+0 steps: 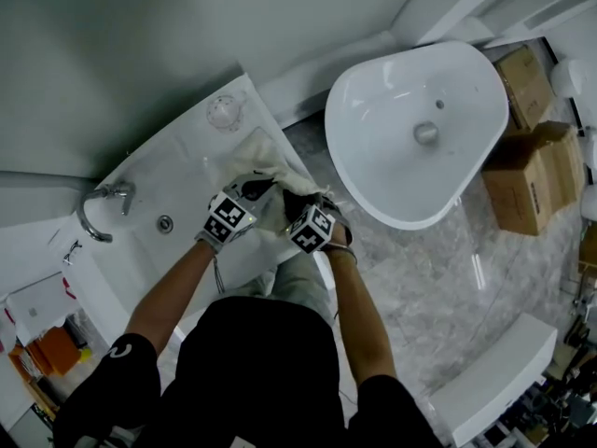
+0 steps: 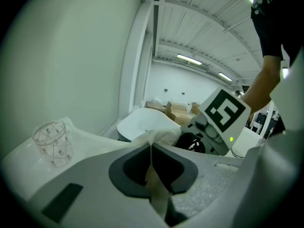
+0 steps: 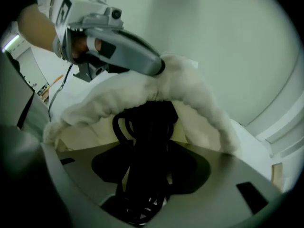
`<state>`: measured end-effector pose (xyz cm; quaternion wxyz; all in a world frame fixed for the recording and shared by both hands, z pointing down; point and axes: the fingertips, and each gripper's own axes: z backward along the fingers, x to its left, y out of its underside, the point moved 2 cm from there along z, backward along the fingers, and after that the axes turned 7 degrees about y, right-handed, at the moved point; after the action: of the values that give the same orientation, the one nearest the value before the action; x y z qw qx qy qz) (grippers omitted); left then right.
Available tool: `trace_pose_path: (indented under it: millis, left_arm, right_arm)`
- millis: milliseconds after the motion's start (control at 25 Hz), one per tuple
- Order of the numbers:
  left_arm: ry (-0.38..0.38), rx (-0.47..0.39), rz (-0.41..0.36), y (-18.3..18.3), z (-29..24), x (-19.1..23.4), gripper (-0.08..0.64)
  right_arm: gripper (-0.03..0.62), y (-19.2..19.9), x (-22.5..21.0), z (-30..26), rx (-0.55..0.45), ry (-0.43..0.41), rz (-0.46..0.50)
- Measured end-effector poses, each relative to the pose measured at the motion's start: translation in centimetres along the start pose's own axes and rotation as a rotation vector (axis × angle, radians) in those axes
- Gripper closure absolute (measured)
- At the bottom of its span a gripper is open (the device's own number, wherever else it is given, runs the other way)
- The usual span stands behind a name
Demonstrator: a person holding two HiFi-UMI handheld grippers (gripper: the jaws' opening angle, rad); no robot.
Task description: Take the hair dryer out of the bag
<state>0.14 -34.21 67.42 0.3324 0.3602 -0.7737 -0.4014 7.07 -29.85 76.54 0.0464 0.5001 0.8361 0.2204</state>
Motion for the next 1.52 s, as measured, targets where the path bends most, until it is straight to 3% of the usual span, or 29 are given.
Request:
trace_pose_path:
  millis: [160, 360, 560, 840, 1240, 1520]
  left_arm:
    - [-0.001, -0.006, 0.022, 0.4, 0.3, 0.7, 0.555]
    - [-0.011, -0.004, 0.017, 0.1, 0.5, 0.7, 0.555]
    - [-0.029, -0.003, -0.003, 0.1, 1.2, 0.9, 0.555]
    - [-0.09, 0.008, -0.004, 0.2, 1.7, 1.6, 0.555]
    - [-0.061, 0.074, 0.005, 0.7, 0.5, -1.0, 0.541]
    - [-0.069, -0.023, -0.025, -1.8, 3.0, -4.1, 0.511]
  right_arm:
    - [0.393, -0.4, 0.2, -0.9, 0.043, -0.005, 0.06]
    - [0.411, -0.4, 0.6, -0.3, 0.015, -0.045, 0.042]
    - [0.411, 0.0, 0.8, 1.3, 0.014, -0.023, 0.016]
    - [0.411, 2.8, 0.2, 5.2, 0.001, 0.054, -0.064]
    - [0.411, 7.9, 0.7, 12.5, -0.09, 0.175, -0.283]
    - [0.411, 7.5, -1.1, 16.8, -0.181, 0.239, -0.37]
